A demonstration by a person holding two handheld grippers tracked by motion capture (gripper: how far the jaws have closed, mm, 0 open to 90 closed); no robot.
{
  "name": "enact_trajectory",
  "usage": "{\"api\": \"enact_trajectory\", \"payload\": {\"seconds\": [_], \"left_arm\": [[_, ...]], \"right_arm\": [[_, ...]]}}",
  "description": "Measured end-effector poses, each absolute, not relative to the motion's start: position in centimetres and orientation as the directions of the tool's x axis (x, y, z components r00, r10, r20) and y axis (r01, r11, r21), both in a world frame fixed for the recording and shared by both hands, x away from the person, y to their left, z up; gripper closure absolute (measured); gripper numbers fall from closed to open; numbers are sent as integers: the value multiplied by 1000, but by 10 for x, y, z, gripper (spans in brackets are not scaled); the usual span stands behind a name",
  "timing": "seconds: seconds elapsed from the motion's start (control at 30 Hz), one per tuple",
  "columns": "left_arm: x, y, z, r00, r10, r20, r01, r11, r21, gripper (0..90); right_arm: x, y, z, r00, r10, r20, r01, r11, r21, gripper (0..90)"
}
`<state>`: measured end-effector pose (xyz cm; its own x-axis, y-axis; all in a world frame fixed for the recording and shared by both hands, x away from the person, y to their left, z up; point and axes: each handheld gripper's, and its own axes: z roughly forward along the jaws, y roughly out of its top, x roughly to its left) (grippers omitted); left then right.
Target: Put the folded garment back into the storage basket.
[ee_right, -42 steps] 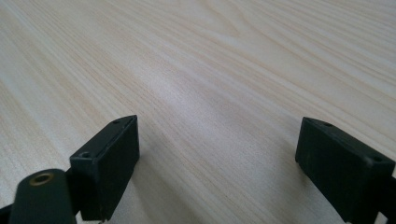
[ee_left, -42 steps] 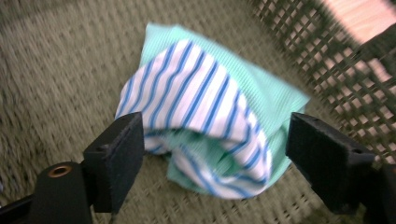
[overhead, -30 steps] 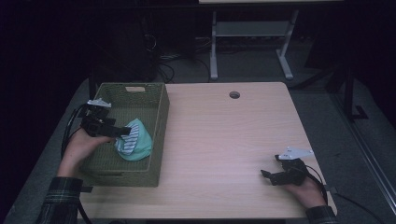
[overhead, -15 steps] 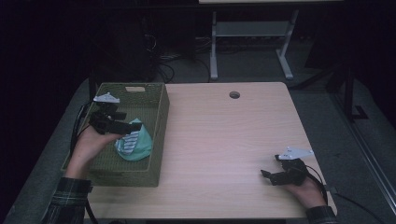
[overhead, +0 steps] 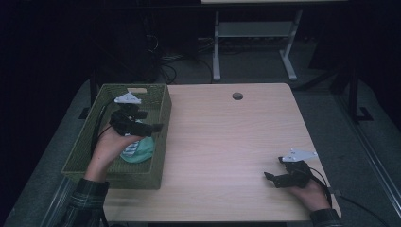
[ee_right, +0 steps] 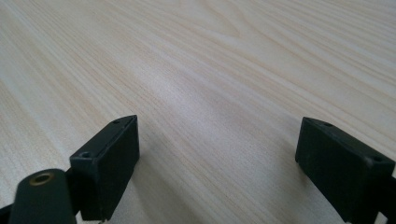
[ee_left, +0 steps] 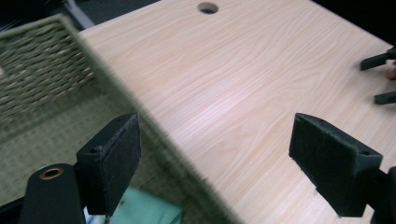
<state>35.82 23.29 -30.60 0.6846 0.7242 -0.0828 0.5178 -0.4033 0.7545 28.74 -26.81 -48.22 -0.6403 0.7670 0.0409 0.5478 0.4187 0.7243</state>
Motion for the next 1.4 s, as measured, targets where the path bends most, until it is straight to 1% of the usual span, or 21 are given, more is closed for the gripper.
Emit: {"api": "enact_trajectory", "payload": {"seconds": [0.37,0.5,0.8,0.9,1.0,1.4], "left_arm": [[351,191,-316,732,675,-87,475,-415,776,164],[350,175,-323,744,663,-81,469,-433,770,163],[345,145,-344,755,650,-88,467,-439,767,163],[341,134,-351,761,645,-72,456,-453,766,163],[338,124,-361,762,643,-77,455,-447,771,163],[330,101,-395,773,631,-69,455,-475,753,163]], "right_arm": [[288,-268,-482,-642,765,38,544,421,726,133],[287,-268,-482,-640,767,40,547,419,725,133],[287,-268,-482,-640,767,42,549,418,724,133],[287,-268,-482,-640,767,43,549,418,724,133],[287,-268,-482,-640,767,43,549,418,724,133],[288,-268,-482,-643,765,38,544,421,726,133]]}}
